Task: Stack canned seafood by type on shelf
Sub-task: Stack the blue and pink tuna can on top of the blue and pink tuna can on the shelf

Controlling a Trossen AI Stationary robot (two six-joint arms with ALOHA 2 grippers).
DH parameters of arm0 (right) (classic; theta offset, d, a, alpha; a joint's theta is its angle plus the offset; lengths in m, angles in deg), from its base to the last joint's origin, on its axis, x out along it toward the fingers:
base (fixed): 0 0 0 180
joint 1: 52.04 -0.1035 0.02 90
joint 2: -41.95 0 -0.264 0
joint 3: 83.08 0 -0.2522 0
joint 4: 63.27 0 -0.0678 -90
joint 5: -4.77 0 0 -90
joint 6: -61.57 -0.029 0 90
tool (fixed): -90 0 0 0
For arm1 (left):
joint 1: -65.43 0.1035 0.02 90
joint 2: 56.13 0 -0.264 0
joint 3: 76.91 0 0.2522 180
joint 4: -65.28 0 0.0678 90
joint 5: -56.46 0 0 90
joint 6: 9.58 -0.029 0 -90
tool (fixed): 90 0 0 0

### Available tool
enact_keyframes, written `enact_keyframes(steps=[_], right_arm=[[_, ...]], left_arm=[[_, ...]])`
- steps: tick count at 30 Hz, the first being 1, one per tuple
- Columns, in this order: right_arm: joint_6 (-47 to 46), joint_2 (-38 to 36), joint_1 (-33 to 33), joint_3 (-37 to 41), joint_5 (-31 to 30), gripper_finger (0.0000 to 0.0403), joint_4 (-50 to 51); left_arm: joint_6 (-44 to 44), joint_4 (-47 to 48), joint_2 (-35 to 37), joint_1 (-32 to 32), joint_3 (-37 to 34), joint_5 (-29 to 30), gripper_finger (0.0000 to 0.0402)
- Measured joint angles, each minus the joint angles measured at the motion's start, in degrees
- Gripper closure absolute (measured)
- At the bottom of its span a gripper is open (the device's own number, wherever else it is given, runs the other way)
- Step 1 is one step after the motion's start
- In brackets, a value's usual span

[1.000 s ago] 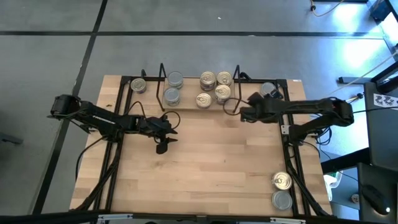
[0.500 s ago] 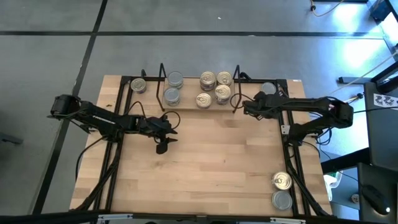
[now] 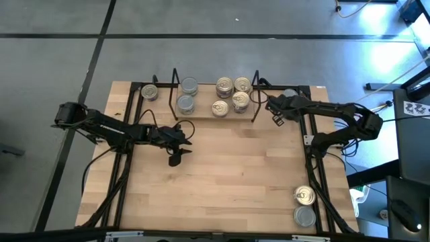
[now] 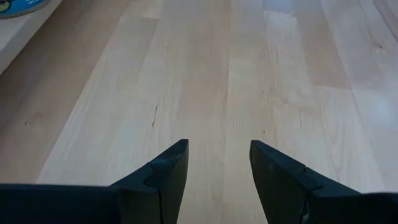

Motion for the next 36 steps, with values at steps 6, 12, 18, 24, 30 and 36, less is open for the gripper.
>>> enact_keyframes(steps=[6, 12, 18, 24, 30, 36], right_arm=[[0.0, 0.0, 3.5, 0.0, 3.9, 0.0392, -0.8], [1.9, 0.0, 7.1, 3.8, 6.2, 0.0391, -6.7], [3.1, -0.1, 8.3, 6.7, 7.1, 0.0391, -10.0], [2.0, -0.1, 7.1, 5.0, 11.7, 0.0391, -7.1], [-1.5, -0.1, 3.5, 3.4, 17.2, 0.0391, -3.0], [-6.3, 0.0, -2.3, 2.9, 19.5, 0.0391, 0.7]], left_arm=[[-0.1, -0.1, 0.0, 0.0, 0.0, 0.0, 0.0231], [0.1, -0.1, 0.0, 0.0, 0.0, 0.0, 0.0231], [0.1, -0.2, 0.0, 0.0, 0.0, 0.0, 0.0231], [0.1, -0.2, 0.0, 0.0, 0.0, 1.1, 0.0231], [0.2, -0.2, 0.0, 0.0, 0.0, 1.1, 0.0231], [0.2, -0.2, 0.0, 0.0, 0.0, 1.2, 0.0231]])
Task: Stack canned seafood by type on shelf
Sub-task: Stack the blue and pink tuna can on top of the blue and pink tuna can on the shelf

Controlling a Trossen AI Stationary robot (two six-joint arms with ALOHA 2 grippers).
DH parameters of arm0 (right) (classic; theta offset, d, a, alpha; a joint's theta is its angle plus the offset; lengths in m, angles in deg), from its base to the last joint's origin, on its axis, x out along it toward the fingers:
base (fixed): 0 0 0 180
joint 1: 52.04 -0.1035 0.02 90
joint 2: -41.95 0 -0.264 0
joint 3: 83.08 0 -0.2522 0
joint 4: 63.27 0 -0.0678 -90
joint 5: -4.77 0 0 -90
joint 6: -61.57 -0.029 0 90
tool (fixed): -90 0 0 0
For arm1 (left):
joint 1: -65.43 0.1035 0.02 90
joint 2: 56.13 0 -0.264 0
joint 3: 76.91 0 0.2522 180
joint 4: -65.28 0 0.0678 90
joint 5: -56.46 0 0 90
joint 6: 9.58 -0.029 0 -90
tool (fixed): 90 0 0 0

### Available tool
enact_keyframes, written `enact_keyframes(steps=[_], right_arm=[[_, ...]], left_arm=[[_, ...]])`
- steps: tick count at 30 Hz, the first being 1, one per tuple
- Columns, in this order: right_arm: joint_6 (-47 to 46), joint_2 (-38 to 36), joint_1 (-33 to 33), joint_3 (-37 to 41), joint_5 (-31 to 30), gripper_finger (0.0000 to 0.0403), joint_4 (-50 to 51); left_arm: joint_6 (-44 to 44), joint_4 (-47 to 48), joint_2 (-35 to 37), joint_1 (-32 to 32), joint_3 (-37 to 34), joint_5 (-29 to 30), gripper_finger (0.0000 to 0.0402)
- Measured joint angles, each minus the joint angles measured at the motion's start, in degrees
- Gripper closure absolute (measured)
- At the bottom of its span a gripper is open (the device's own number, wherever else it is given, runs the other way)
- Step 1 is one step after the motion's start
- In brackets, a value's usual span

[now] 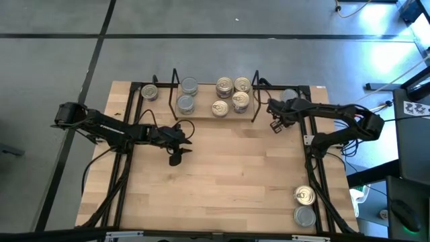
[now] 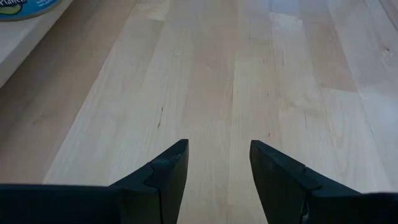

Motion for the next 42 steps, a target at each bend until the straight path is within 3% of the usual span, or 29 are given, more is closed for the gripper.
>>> enact_keyframes(steps=[10, 20, 31, 37, 42], right_arm=[[-7.6, 0.0, -10.0, 0.0, 1.8, 0.0391, 2.2], [-13.6, 0.0, -23.5, 0.0, 7.5, 0.0391, -1.0], [-11.1, 1.6, -37.5, 0.1, 10.1, 0.0391, -23.4], [-6.9, 8.9, -41.9, -0.1, 8.3, 0.0391, -37.4], [-2.2, 14.4, -44.7, 0.1, 7.3, 0.0391, -52.2]], left_arm=[[0.0, 0.0, 0.0, 0.0, 0.0, 0.0, 0.0231], [-0.2, 0.0, 0.0, -0.1, 0.0, 0.0, 0.0231], [2.6, -3.0, 0.0, 0.0, 0.0, 0.0, 0.0231], [2.9, -7.2, -0.8, -0.9, 0.0, 0.1, 0.0231], [1.8, -14.9, -6.0, -2.9, 0.0, 0.1, 0.0231]])
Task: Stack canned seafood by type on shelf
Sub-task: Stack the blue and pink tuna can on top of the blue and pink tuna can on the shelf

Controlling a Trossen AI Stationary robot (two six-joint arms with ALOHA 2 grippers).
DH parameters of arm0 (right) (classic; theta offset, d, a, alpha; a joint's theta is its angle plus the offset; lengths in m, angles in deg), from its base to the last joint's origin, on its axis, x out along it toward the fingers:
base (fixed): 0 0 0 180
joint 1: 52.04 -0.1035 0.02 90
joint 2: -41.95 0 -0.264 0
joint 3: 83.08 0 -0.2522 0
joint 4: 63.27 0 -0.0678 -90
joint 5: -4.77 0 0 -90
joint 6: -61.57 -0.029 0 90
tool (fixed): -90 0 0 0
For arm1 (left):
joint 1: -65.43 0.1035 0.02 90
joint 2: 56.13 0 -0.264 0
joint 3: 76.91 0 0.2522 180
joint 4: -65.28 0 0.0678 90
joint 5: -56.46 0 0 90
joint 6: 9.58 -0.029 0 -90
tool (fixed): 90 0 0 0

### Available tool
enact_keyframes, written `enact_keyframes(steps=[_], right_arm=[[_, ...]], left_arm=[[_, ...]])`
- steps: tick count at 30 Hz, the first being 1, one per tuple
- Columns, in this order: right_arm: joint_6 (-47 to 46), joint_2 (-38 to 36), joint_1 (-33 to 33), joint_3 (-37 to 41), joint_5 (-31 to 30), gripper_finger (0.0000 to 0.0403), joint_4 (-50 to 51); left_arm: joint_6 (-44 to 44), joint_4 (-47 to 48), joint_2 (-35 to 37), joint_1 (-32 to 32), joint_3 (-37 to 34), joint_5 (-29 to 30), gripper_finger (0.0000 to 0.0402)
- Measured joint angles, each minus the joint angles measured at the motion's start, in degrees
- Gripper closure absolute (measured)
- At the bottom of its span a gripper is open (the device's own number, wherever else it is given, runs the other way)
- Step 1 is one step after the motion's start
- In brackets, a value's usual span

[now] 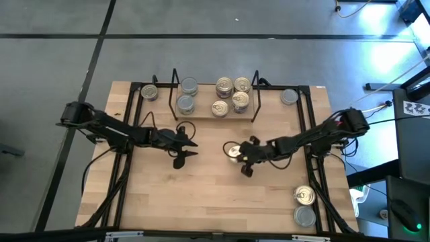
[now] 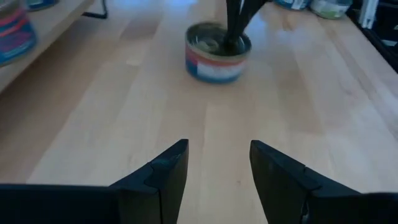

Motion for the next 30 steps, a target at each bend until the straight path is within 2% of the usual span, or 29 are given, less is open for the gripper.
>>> enact_keyframes(steps=[5, 13, 20, 23, 25, 27, 30], right_arm=[[3.3, 4.9, -0.4, -0.7, 0.0, 0.0391, -9.9], [14.5, 11.4, -0.8, -10.0, -0.2, 0.0391, -11.1], [23.2, 7.9, -3.7, -15.5, -3.2, 0.0391, -5.1], [23.7, 6.7, -4.5, -16.1, -4.5, 0.0391, -2.9], [23.6, 6.2, -4.5, -16.1, -4.5, 0.0391, -1.8], [22.8, 5.9, -4.5, -16.2, -3.4, 0.0391, -2.1], [21.6, 6.2, -4.3, -16.2, -2.1, 0.0391, -1.6]], left_arm=[[-0.1, -1.8, -8.2, -1.3, 4.6, 0.8, 0.0231], [-2.8, -1.0, -21.3, -3.3, 16.2, 0.9, 0.0231], [-7.3, 2.5, -21.2, -4.0, 21.3, 0.9, 0.0231], [-8.7, 0.7, -21.5, -3.4, 21.6, 0.4, 0.0231], [-9.3, 0.0, -22.8, -2.7, 21.5, -2.9, 0.0231], [-9.3, 0.0, -23.9, -2.2, 21.4, -5.4, 0.0231], [-9.9, -4.1, -26.2, -1.9, 21.4, -6.1, 0.0231]])
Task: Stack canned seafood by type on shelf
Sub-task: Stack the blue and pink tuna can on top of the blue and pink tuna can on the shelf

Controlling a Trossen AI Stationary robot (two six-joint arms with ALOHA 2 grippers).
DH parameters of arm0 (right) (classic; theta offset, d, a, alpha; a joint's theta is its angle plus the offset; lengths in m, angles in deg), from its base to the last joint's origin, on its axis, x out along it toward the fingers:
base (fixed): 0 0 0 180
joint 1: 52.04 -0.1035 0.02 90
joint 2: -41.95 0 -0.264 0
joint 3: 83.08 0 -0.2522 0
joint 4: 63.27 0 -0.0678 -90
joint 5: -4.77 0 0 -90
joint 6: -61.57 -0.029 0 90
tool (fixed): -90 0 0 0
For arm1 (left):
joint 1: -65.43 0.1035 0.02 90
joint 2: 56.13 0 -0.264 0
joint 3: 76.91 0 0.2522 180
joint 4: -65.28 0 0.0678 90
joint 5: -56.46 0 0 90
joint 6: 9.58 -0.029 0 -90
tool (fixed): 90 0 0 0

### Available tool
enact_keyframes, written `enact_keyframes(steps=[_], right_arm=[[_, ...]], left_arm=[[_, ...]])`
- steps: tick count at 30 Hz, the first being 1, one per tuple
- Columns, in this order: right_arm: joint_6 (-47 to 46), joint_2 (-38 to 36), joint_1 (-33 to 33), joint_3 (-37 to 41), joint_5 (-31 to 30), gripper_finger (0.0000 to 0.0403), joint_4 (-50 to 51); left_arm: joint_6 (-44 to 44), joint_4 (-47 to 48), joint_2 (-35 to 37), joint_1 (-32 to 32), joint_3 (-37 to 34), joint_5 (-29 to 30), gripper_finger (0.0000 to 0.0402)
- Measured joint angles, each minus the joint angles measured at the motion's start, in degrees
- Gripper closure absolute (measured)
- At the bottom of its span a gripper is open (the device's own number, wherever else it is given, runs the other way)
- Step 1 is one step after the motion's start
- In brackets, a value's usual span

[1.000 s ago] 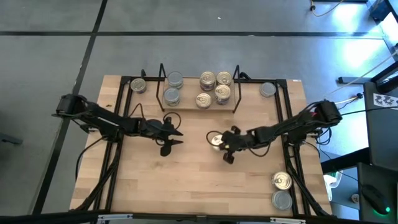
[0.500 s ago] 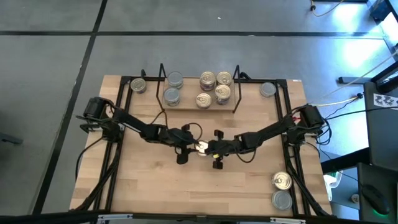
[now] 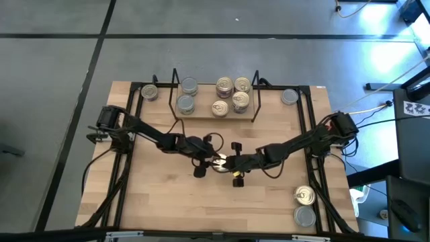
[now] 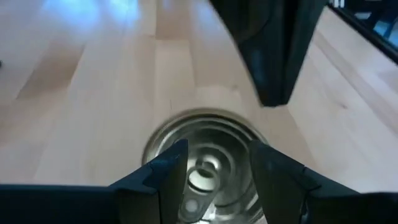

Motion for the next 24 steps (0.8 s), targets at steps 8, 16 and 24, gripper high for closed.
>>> enact_keyframes(steps=[8, 16, 24], right_arm=[[0.2, 2.2, 0.0, -0.1, 5.1, 0.03, -3.3], [4.5, 5.7, -0.1, -0.1, 8.2, 0.0125, -5.7], [11.9, 7.0, -1.9, -0.1, -0.4, 0.0045, -4.0]], left_arm=[[-2.6, -3.8, -4.2, 0.9, 0.0, -0.1, 0.0231], [-3.6, -4.8, -5.5, 2.4, -0.3, -0.5, 0.0231], [-2.1, -6.9, -8.6, 5.0, -0.2, -5.2, 0.0231]])
